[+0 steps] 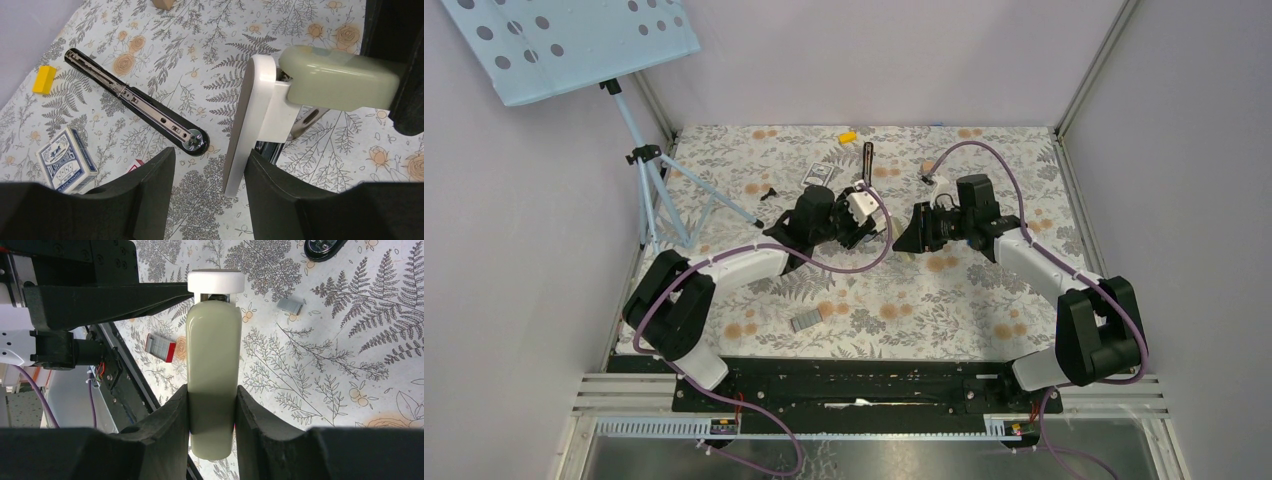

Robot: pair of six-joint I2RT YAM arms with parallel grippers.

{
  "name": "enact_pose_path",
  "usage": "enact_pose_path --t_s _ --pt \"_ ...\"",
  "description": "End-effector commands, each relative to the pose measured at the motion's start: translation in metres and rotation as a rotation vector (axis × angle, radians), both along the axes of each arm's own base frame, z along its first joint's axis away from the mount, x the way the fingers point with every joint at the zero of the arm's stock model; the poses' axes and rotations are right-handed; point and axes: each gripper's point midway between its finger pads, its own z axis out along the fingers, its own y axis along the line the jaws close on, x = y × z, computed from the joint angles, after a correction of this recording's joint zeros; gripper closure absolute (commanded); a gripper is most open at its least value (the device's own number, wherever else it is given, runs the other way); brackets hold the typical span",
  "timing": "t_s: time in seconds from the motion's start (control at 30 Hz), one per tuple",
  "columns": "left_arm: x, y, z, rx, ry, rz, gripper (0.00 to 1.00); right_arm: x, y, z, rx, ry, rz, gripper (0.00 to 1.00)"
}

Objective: Unload the staples from the stapler

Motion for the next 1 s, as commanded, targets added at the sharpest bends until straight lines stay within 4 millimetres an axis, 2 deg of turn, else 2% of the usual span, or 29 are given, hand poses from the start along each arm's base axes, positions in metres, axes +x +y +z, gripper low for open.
enact_pose_path --t_s 0.0,0.27,0.4,0.6,0.7,0.73,0.77,0.97 --pt "0.033 0.032 -0.004 0.076 -0.105 0.153 0.45 -0.031 0.016 0.027 0.085 -0.013 0.154 1.0" --pt "0.016 0.018 -0.004 0.05 -0.069 0.082 0.43 -0.021 0.021 0.045 0.111 -0.023 0.118 1.0" --pt "0.005 0.009 -0.003 0.024 -0.044 0.019 0.47 -0.022 0.024 0.054 0.137 -0.018 0.129 1.0" --pt "-0.008 -0.005 0.005 -0.02 -0.006 -0.065 0.65 -0.022 0.025 0.055 0.142 0.001 0.121 1.0" --pt "-0.013 -0.01 0.01 -0.037 0.017 -0.092 0.84 -0.016 0.025 0.055 0.134 0.013 0.091 1.0" --pt "-0.015 -0.011 0.012 -0.042 0.03 -0.099 0.97 -0.014 0.025 0.055 0.13 0.019 0.079 1.0" --pt "-0.017 -0.013 0.013 -0.047 0.047 -0.103 1.0 -0.011 0.024 0.055 0.125 0.02 0.066 1.0" --pt "-0.033 -0.02 0.028 -0.124 0.16 -0.096 1.0 0.006 0.024 0.054 0.095 0.045 -0.015 0.9"
